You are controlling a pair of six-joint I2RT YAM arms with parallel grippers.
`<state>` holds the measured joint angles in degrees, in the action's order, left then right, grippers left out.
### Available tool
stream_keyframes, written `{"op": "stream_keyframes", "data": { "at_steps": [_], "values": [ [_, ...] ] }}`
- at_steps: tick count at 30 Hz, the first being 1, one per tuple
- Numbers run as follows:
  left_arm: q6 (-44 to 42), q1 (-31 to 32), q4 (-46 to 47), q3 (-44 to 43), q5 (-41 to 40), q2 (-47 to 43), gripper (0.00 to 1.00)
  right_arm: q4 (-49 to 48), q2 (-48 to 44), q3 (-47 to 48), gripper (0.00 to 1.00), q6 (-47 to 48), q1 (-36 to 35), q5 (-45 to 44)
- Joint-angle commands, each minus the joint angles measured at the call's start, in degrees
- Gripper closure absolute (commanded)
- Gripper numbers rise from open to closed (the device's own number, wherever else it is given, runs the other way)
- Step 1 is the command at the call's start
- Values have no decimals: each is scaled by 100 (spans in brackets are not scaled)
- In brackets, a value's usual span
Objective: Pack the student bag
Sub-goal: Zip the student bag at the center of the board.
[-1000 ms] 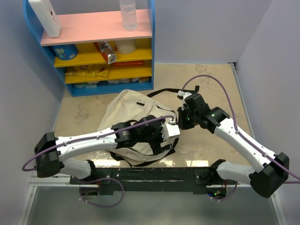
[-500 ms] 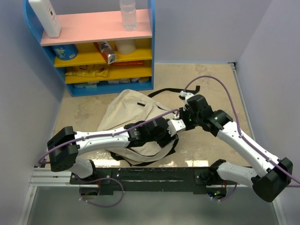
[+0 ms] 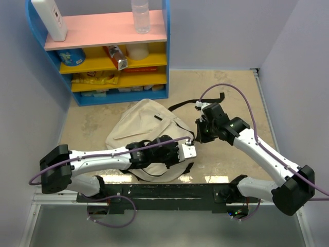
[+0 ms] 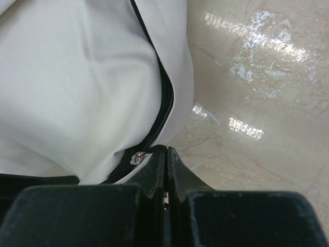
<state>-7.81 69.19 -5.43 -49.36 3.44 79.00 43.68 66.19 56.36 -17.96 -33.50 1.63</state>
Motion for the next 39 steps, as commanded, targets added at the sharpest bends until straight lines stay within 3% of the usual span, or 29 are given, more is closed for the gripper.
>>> {"op": "stream_keyframes", "data": {
  "at_steps": [1, 9, 21, 22, 24, 25, 30, 33, 35, 37, 39],
  "values": [
    [-685, 244, -432, 357, 1193, -455, 100, -228, 183, 463, 100, 249, 212, -269],
    [-1749, 455, -1188, 673, 2352, -956, 100, -457, 745, 736, 100, 266, 247, -172],
    [-3304, 482, -2611, 428, 3126, -1396, 100, -571, 1589, 710, 100, 416, 247, -172],
    [-3427, 482, -2769, 393, 3110, -1414, 95, -589, 1616, 675, 100, 398, 238, -59],
    [-3211, 473, -2596, 375, 2613, -1458, 80, -676, 1520, 526, 100, 249, 238, 162],
    [-2870, 429, -2351, 357, 2400, -1458, 80, -712, 1397, 456, 100, 196, 230, 206],
    [-2629, 227, -2233, 357, 2344, -1510, 91, -791, 484, -194, 100, -234, 186, 802],
    [-2962, 235, -2804, 489, 2670, -1519, 90, -992, 9, -643, 100, -559, 72, 1285],
    [-2806, 244, -2850, 507, 2522, -1493, 70, -1046, -176, -879, 100, -743, -86, 1375],
    [-2263, 236, -2457, 384, 2092, -1371, 44, -1107, -370, -968, 100, -823, -174, 1393],
    [-1796, 209, -2096, 122, 1593, -1143, 37, -1134, -405, -1013, 100, -859, -201, 1393]
  ]
}}
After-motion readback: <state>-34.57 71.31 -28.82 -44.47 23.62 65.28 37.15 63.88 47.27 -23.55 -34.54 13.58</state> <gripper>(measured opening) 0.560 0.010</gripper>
